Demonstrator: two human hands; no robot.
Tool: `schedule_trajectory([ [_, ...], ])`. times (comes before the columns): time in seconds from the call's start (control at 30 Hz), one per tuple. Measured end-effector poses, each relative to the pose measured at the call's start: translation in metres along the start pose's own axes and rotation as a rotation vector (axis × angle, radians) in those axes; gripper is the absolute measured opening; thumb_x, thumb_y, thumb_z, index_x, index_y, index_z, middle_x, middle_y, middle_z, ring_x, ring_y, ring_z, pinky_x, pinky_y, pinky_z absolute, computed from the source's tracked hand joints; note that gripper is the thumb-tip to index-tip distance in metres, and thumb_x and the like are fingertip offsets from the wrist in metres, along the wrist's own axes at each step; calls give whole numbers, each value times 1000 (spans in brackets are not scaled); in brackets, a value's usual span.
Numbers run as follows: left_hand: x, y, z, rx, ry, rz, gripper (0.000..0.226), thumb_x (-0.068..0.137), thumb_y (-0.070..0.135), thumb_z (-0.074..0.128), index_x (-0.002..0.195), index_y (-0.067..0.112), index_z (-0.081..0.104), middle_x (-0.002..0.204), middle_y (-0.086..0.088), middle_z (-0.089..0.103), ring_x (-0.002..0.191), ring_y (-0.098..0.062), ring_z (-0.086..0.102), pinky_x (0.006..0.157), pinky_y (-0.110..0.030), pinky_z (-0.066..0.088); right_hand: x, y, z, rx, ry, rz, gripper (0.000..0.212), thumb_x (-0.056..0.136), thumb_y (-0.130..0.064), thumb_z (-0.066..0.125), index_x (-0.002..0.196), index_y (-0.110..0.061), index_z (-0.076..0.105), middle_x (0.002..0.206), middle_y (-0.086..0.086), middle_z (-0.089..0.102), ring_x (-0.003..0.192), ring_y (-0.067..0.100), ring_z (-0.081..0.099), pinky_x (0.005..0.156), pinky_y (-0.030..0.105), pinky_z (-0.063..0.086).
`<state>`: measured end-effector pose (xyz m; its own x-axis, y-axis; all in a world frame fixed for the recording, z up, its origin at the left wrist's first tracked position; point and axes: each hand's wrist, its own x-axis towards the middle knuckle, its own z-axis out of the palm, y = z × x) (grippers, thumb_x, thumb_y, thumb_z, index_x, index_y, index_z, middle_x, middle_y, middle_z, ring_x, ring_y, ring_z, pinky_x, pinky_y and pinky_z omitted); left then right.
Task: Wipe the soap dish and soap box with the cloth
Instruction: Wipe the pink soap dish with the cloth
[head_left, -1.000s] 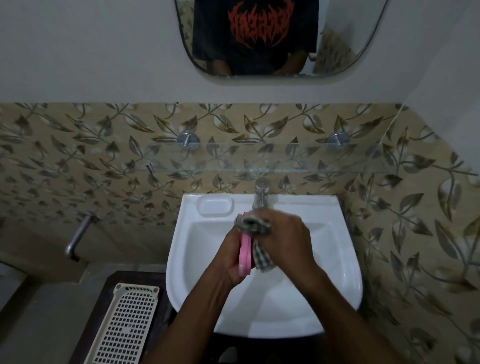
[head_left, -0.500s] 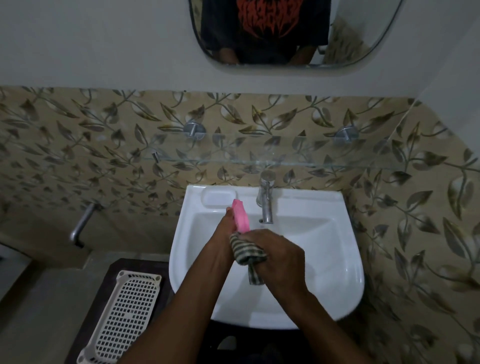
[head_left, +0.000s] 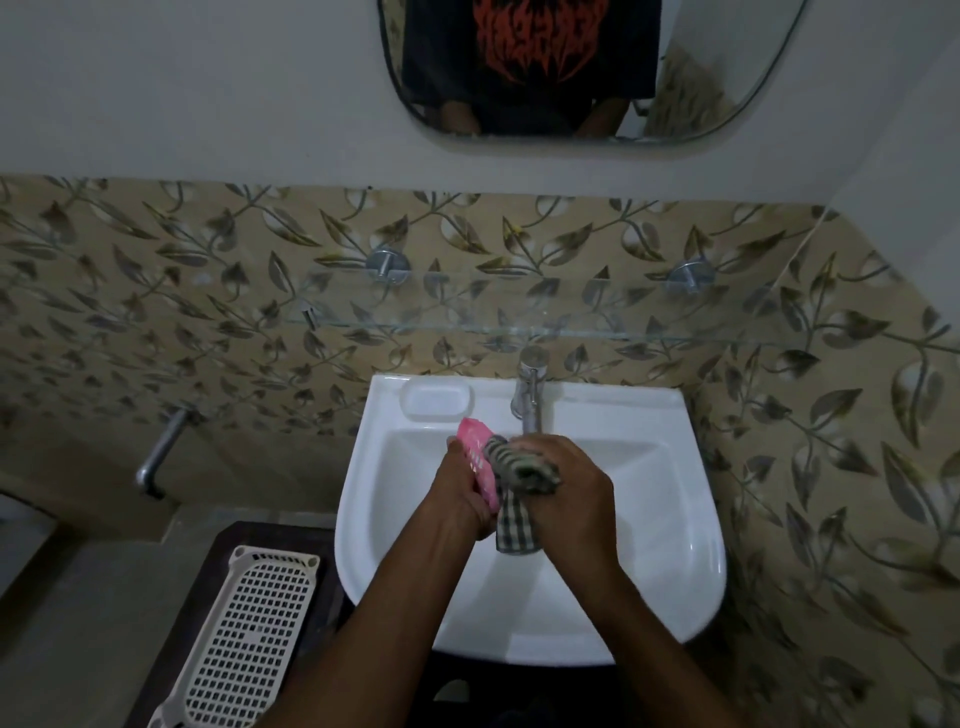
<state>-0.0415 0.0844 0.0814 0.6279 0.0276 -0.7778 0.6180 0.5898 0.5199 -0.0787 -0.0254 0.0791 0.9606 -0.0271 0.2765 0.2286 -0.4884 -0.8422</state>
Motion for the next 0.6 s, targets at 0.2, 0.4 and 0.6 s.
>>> schedule_trajectory([
  [0.2, 15, -2, 7, -133, 61, -115, 75, 99, 63, 21, 144, 6, 42, 148, -21, 44, 136, -38, 42, 107, -48, 37, 25, -10, -3, 54, -184, 361, 52, 70, -38, 83, 116, -29, 61, 107, -10, 68, 96, 9, 64, 80, 21, 49],
  [0.4, 33, 7, -11, -150, -120, -43, 95, 84, 83, 23, 126, 6, 58, 116, -24, 68, 108, -41, 63, 90, -56, 53, 69, -20, -32, 156, -195, 584, 41, 62, -31, 83, 99, -19, 69, 95, -1, 74, 85, 16, 70, 80, 38, 59],
  [0.6, 26, 15, -17, 31, -230, 65, 58, 99, 58, 36, 98, 6, 62, 75, -13, 72, 60, -23, 70, 57, -29, 58, 93, -31, -47, 307, -442, 630, 33, 66, -26, 87, 93, -13, 74, 85, 6, 77, 76, 20, 74, 70, 32, 60],
])
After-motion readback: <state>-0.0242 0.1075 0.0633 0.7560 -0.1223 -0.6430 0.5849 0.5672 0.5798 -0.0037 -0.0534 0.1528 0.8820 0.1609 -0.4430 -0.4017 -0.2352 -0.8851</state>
